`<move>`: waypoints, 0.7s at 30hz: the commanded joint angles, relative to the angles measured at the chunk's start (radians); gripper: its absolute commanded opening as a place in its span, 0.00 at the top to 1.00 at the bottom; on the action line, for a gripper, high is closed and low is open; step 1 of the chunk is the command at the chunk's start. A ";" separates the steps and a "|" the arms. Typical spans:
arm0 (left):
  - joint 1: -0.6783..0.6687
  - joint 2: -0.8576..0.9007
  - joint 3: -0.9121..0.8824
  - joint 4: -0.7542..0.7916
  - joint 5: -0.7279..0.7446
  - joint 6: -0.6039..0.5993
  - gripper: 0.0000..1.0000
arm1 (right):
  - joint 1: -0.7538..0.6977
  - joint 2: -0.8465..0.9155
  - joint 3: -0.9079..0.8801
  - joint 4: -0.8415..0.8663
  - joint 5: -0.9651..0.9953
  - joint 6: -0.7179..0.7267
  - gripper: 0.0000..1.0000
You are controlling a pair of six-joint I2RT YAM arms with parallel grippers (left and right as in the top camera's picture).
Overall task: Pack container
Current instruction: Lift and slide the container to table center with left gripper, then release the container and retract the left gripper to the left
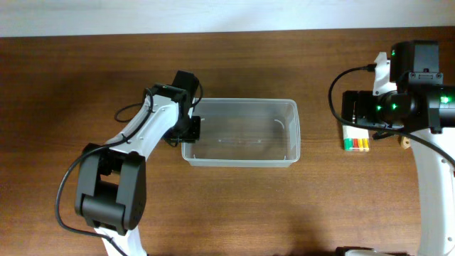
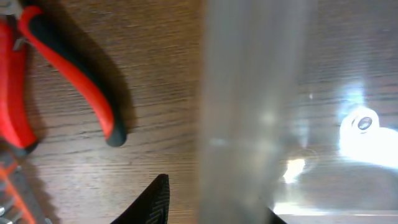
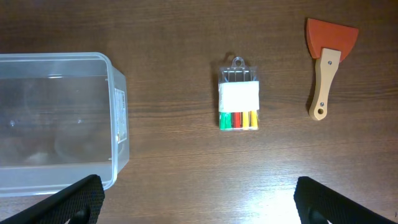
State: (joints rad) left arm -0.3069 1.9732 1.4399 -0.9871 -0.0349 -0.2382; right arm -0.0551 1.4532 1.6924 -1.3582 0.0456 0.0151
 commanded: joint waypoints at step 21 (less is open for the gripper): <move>-0.005 -0.004 0.023 -0.017 -0.120 0.035 0.66 | 0.008 -0.001 0.024 -0.003 0.019 0.000 0.01</move>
State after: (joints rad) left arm -0.3084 1.9732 1.4399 -1.0061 -0.1329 -0.2379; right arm -0.0551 1.4536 1.6924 -1.3586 0.0456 0.0154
